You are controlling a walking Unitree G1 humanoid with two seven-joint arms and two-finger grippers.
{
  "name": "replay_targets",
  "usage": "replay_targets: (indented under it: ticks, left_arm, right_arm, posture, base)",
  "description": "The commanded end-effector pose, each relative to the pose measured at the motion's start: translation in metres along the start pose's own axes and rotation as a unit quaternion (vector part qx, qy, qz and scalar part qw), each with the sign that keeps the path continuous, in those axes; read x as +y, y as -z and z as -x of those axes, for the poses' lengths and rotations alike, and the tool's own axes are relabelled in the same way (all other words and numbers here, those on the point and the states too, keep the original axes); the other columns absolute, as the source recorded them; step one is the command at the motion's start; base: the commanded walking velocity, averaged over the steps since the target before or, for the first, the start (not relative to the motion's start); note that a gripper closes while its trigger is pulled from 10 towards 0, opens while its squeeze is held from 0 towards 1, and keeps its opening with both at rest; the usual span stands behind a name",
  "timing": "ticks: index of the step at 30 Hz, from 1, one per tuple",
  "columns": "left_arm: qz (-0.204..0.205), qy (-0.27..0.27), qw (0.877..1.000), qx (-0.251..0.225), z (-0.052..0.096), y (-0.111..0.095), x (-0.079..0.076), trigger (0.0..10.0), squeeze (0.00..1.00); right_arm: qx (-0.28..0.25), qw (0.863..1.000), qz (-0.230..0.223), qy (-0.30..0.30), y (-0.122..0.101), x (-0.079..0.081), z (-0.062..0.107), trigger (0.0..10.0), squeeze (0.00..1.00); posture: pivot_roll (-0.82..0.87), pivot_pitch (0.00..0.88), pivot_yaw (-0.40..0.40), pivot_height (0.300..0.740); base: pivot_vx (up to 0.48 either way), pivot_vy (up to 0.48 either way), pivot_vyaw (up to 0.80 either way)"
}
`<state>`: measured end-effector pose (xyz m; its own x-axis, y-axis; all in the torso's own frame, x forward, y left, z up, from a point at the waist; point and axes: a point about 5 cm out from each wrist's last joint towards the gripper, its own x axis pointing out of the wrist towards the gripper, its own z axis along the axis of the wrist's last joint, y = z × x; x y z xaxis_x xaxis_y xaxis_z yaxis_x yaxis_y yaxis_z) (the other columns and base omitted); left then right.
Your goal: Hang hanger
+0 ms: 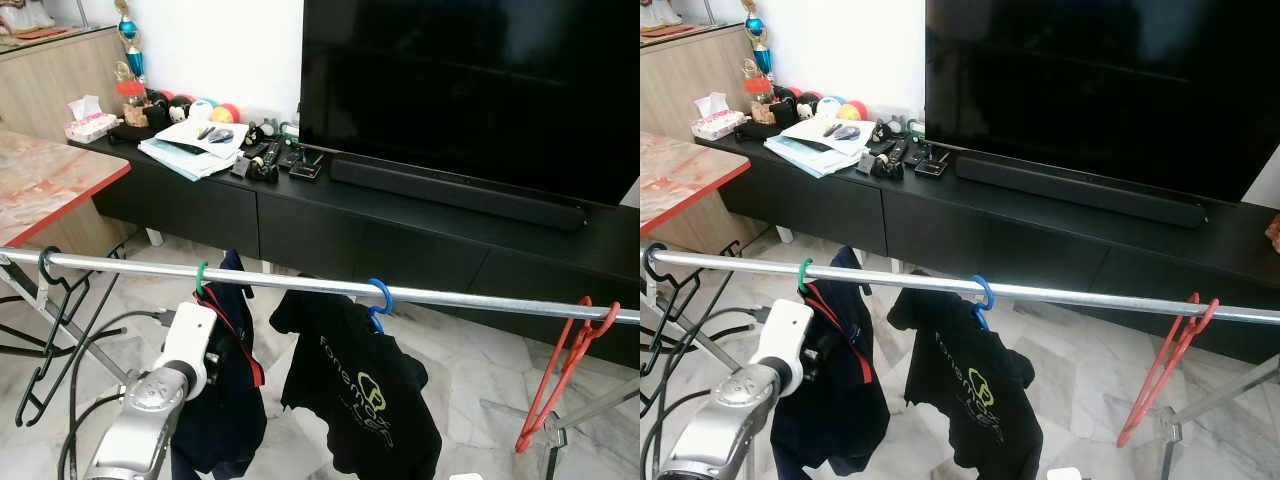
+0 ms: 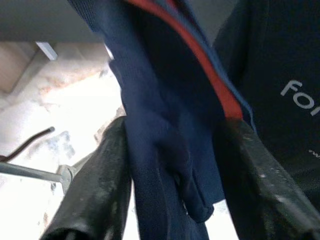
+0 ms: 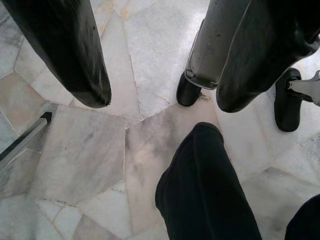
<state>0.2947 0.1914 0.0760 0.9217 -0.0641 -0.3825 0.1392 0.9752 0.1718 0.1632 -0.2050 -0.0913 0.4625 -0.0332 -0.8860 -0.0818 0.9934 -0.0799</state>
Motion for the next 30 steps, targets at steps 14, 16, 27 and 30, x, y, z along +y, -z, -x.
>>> replay_targets:
  ticks: [14, 16, 27, 30]
  left_arm:
    - [0.017, -0.005, 1.000, -0.024, -0.0104, -0.0031, 0.0006, 0.0, 0.00]
    - [0.017, -0.007, 0.999, -0.026, -0.0102, -0.0030, 0.0012, 0.0, 0.00]
    - [0.005, -0.005, 1.000, -0.030, -0.0094, -0.0030, -0.0021, 0.0, 0.00]
    - [0.004, -0.001, 1.000, -0.030, -0.0087, -0.0025, -0.0028, 0.0, 0.00]
  right_arm:
    - [0.000, 1.000, 0.002, 0.003, -0.0018, -0.0004, -0.0002, 10.0, 0.00]
    - [0.000, 1.000, 0.002, 0.003, -0.0020, -0.0003, -0.0003, 10.0, 0.00]
    - [0.000, 1.000, 0.002, 0.003, -0.0020, 0.0001, -0.0003, 10.0, 0.00]
    - [0.000, 1.000, 0.002, 0.003, -0.0019, 0.0000, -0.0003, 10.0, 0.00]
  posture:
    - [0.11, 0.000, -0.054, 0.740]
    - [0.11, 0.000, -0.054, 0.740]
    - [0.11, 0.000, -0.052, 0.740]
    - [0.11, 0.000, -0.053, 0.740]
  base:
    - [0.000, 0.000, 0.00]
    - [0.000, 0.000, 0.00]
    - [0.000, 0.000, 0.00]
    - [0.000, 0.000, 0.00]
